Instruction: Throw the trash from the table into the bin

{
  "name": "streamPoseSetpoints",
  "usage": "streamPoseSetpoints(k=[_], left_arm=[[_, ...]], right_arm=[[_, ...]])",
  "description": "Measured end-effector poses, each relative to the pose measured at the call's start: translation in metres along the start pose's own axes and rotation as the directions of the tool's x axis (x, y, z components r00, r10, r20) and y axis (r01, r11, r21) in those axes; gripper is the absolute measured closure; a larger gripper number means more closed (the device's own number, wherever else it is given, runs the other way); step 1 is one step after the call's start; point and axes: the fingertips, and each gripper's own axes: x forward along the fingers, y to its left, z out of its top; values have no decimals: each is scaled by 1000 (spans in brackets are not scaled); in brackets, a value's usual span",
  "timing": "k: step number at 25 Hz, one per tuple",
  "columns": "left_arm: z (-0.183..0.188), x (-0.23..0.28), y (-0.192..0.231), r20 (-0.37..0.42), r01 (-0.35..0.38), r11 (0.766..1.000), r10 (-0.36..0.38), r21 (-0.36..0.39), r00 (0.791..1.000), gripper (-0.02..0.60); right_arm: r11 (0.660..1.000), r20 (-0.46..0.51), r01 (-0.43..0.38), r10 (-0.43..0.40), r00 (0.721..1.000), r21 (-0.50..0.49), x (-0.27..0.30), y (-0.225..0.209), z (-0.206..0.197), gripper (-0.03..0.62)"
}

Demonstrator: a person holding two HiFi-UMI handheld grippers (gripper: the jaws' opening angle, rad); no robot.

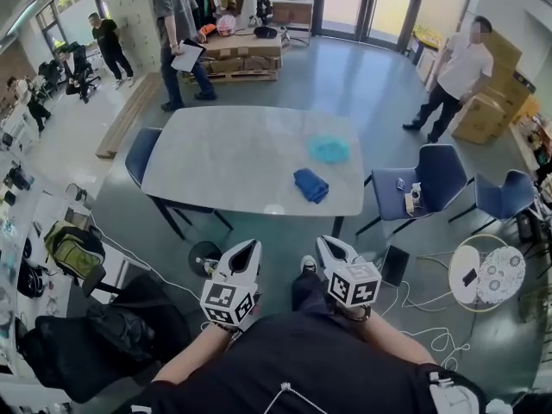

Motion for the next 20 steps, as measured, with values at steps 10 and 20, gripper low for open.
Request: streamPoseSetpoints(k=[10, 20], left_arm=[[37, 159, 39, -26, -60, 998, 60, -5, 998, 580], [46, 304, 79, -76, -113, 994, 113, -6, 991, 580]], right_arm=[[998, -40, -66, 65, 997, -13, 106, -102, 89, 566], [996, -122, -61, 53, 991, -66, 206, -223, 148, 565]])
